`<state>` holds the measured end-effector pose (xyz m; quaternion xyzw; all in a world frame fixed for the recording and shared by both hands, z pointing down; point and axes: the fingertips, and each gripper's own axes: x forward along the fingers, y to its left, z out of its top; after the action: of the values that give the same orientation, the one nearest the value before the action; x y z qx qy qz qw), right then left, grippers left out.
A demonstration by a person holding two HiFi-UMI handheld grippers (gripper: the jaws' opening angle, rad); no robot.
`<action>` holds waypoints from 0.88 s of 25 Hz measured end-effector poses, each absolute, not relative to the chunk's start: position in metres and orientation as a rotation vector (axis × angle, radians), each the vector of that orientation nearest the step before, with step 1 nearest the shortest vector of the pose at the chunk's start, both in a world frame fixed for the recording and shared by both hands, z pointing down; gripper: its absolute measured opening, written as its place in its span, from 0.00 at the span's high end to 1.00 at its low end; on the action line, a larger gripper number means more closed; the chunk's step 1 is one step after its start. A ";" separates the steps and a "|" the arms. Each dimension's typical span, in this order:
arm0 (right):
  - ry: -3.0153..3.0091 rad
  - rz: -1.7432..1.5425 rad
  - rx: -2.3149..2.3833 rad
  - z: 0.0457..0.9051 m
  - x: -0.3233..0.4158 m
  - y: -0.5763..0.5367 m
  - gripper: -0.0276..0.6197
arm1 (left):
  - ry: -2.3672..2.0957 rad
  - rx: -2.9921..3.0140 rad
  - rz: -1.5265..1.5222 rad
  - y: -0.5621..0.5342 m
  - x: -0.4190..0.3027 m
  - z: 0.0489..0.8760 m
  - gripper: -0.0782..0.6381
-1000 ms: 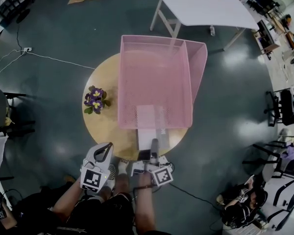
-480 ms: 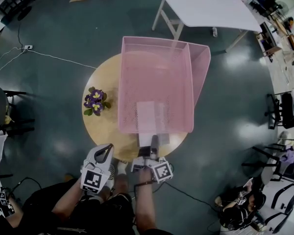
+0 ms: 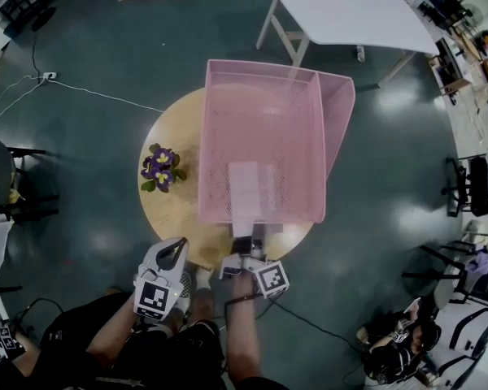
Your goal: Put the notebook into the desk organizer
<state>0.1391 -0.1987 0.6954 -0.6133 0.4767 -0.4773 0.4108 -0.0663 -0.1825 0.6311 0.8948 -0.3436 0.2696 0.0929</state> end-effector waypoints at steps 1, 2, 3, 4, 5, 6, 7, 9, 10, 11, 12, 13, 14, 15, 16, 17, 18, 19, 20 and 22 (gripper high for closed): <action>1.200 -1.201 -1.543 0.696 0.139 -0.200 0.92 | -1.021 2.655 0.802 -0.182 -0.067 0.631 0.88; 1.203 -1.200 -1.542 0.696 0.138 -0.201 0.92 | -1.022 2.654 0.803 -0.182 -0.068 0.632 0.88; 1.206 -1.199 -1.541 0.696 0.138 -0.201 0.92 | -1.023 2.653 0.806 -0.182 -0.069 0.632 0.88; 1.207 -1.199 -1.540 0.696 0.138 -0.202 0.92 | -1.023 2.652 0.807 -0.181 -0.069 0.632 0.88; 1.206 -1.199 -1.538 0.696 0.138 -0.202 0.92 | -1.023 2.651 0.808 -0.181 -0.070 0.633 0.88; 1.204 -1.200 -1.537 0.697 0.139 -0.202 0.92 | -1.023 2.651 0.809 -0.180 -0.070 0.633 0.88; 1.203 -1.199 -1.538 0.697 0.139 -0.201 0.92 | -1.024 2.650 0.808 -0.180 -0.070 0.633 0.88; 1.205 -1.195 -1.540 0.697 0.139 -0.201 0.92 | -1.026 2.649 0.807 -0.180 -0.071 0.633 0.88; 1.206 -1.193 -1.540 0.697 0.139 -0.201 0.92 | -1.027 2.648 0.807 -0.180 -0.072 0.633 0.88; 1.206 -1.194 -1.543 0.697 0.139 -0.201 0.92 | -1.028 2.648 0.808 -0.181 -0.073 0.634 0.88; 1.204 -1.197 -1.546 0.698 0.139 -0.201 0.92 | -1.028 2.648 0.809 -0.181 -0.073 0.634 0.88; 1.203 -1.200 -1.547 0.698 0.139 -0.201 0.92 | -1.029 2.647 0.811 -0.181 -0.074 0.634 0.88; 1.203 -1.201 -1.546 0.697 0.139 -0.201 0.92 | -1.028 2.646 0.813 -0.181 -0.074 0.633 0.88; 1.205 -1.202 -1.544 0.696 0.138 -0.202 0.92 | -1.027 2.646 0.815 -0.181 -0.075 0.633 0.88; 1.210 -1.202 -1.546 0.696 0.138 -0.202 0.91 | -1.026 2.646 0.816 -0.181 -0.075 0.633 0.88; 1.214 -1.203 -1.553 0.696 0.138 -0.203 0.91 | -1.024 2.646 0.816 -0.181 -0.075 0.633 0.88; 1.217 -1.204 -1.563 0.697 0.138 -0.203 0.89 | -1.023 2.646 0.816 -0.181 -0.075 0.633 0.88; 1.226 -1.204 -1.573 0.698 0.138 -0.204 0.86 | -1.022 2.647 0.815 -0.181 -0.075 0.633 0.88; 1.237 -1.202 -1.580 0.699 0.139 -0.205 0.80 | -1.022 2.647 0.814 -0.181 -0.075 0.634 0.88; 1.214 -1.225 -1.595 0.704 0.138 -0.205 0.68 | -1.023 2.648 0.816 -0.180 -0.075 0.633 0.88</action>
<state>0.1382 -0.2049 0.7042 -0.6262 0.4768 -0.4811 0.3861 -0.0748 -0.1804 0.6335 0.8926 -0.3447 0.2750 0.0940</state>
